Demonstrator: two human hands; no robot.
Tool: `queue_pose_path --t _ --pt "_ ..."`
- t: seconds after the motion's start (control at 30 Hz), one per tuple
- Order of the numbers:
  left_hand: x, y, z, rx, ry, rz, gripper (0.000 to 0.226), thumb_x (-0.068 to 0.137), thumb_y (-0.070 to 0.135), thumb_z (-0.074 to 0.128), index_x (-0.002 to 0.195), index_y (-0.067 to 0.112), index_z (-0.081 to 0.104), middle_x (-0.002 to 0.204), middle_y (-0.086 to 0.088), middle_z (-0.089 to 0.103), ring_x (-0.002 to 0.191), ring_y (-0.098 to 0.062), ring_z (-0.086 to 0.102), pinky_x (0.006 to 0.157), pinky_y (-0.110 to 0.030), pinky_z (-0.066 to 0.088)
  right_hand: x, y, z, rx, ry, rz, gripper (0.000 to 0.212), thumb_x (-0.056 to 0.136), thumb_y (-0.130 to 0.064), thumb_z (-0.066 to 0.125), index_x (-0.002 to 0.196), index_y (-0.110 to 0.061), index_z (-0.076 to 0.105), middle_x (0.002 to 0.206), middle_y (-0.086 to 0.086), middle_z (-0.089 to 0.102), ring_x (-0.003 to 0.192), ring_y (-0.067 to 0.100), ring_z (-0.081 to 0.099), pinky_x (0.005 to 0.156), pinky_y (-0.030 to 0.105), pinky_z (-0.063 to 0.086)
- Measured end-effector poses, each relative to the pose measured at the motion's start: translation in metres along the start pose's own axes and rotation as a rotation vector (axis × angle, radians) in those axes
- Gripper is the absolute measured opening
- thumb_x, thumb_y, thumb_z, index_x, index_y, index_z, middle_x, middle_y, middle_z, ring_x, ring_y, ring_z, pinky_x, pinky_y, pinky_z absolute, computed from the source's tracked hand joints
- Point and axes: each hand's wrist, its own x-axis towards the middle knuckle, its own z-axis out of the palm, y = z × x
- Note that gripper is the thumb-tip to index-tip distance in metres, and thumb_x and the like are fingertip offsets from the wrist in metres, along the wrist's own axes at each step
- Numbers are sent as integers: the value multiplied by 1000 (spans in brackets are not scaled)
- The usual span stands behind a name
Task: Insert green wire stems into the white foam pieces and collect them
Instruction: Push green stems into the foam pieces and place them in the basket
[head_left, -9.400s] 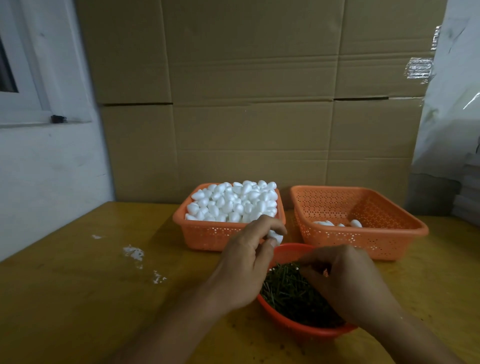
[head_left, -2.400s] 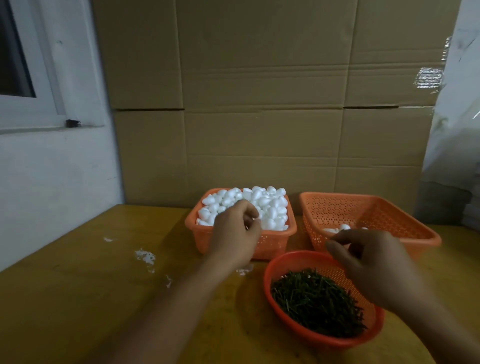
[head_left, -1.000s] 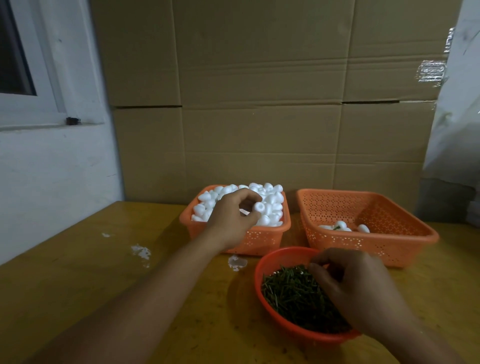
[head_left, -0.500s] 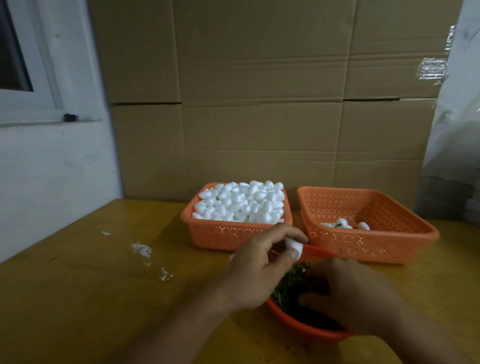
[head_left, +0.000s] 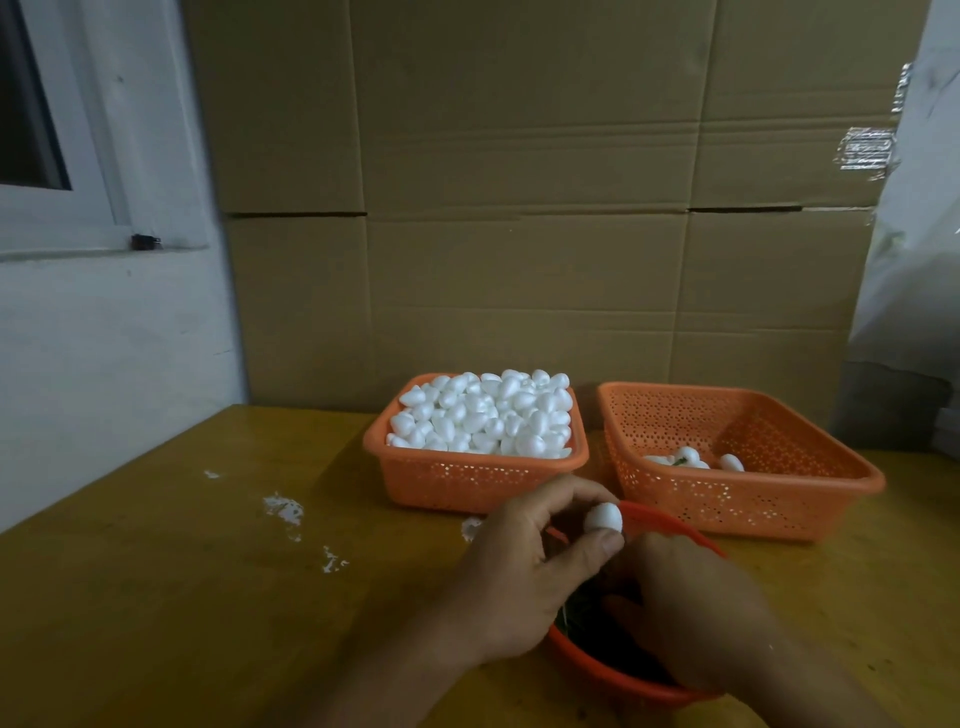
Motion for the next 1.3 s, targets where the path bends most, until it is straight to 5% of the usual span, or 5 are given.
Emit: queue_pose_path --t 0.2,0.4,0.6,0.93,1.3 --pt "0 1 0 -107 76 -103 28 88 44 68 110 27 74 103 2 73 95 -21 68 82 -41 58 -2 0 -2 78 81 73 22 87 -53 67 90 -32 69 83 -12 66 77 6 64 75 31 58" --pt "1 7 2 -411 75 -170 33 95 19 61 127 23 65 94 -9 69 79 -18 63 71 -30 53 -4 3 -3 182 178 75 24 81 -47 75 77 -26 66 71 -7 65 67 7 62 68 34 57" --pt "2 14 -2 -635 86 -298 22 90 20 61 108 10 69 87 -14 66 70 -17 60 60 -26 49 -6 4 -3 325 385 -3 22 88 -37 72 72 -30 60 63 -10 60 59 4 57 53 20 43" --pt "5 16 -10 -749 118 -480 25 88 39 67 95 16 62 70 -3 57 55 -11 50 48 -20 39 -19 -6 -21 1333 506 -121 13 70 -19 74 78 -8 77 66 11 72 47 14 57 47 20 50" --pt "4 15 -10 -663 142 -492 32 80 51 69 72 20 62 60 -2 48 45 -9 39 39 -19 29 -19 -18 -11 1337 536 -198 16 71 -15 74 83 -5 77 67 17 72 51 16 61 46 22 50"
